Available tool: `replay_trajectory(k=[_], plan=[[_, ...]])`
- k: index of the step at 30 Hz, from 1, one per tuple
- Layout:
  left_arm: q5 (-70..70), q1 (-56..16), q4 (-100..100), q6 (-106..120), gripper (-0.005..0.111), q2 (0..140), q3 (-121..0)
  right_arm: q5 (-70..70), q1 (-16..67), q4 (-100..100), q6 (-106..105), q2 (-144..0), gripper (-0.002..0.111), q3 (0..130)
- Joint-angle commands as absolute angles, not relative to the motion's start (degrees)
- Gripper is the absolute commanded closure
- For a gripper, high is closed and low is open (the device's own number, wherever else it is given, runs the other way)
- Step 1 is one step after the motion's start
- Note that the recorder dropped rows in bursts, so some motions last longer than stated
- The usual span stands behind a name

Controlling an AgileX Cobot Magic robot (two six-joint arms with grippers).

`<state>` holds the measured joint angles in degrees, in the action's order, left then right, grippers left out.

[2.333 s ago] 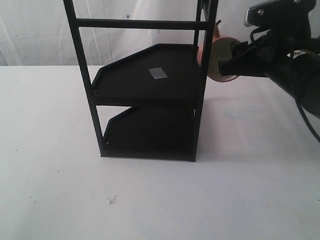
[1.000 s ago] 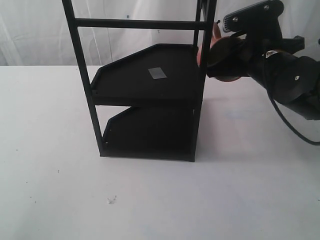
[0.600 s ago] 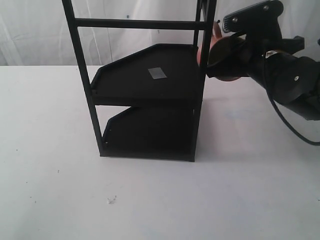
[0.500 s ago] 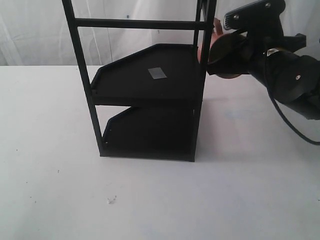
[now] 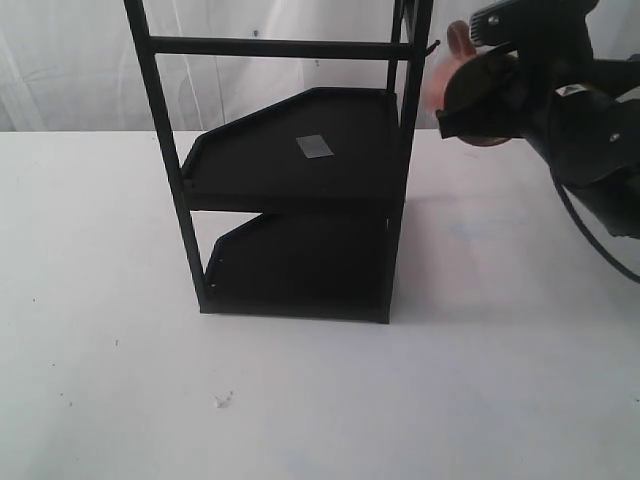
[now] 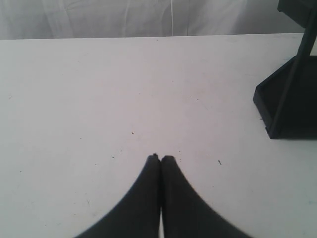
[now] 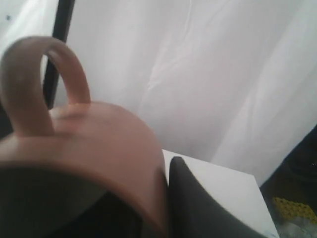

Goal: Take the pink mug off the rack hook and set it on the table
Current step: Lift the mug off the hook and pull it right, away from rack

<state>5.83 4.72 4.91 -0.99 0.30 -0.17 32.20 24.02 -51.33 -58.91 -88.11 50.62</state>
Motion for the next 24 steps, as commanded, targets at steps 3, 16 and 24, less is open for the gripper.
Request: replay_trajectory(k=[3, 16, 24], plan=[[5.62, 4.60, 5.46, -1.09, 0.107, 0.00, 0.00, 34.44, 24.02, -68.74, -77.04, -84.34, 0.108, 50.84], [5.62, 4.60, 5.46, -1.09, 0.107, 0.00, 0.00, 33.34, 24.02, -99.95, -119.72, -74.03, 0.108, 50.50], [5.62, 4.60, 5.46, -1.09, 0.107, 0.00, 0.00, 36.30, 24.02, -99.95, -122.21, -71.71, 0.108, 47.79]])
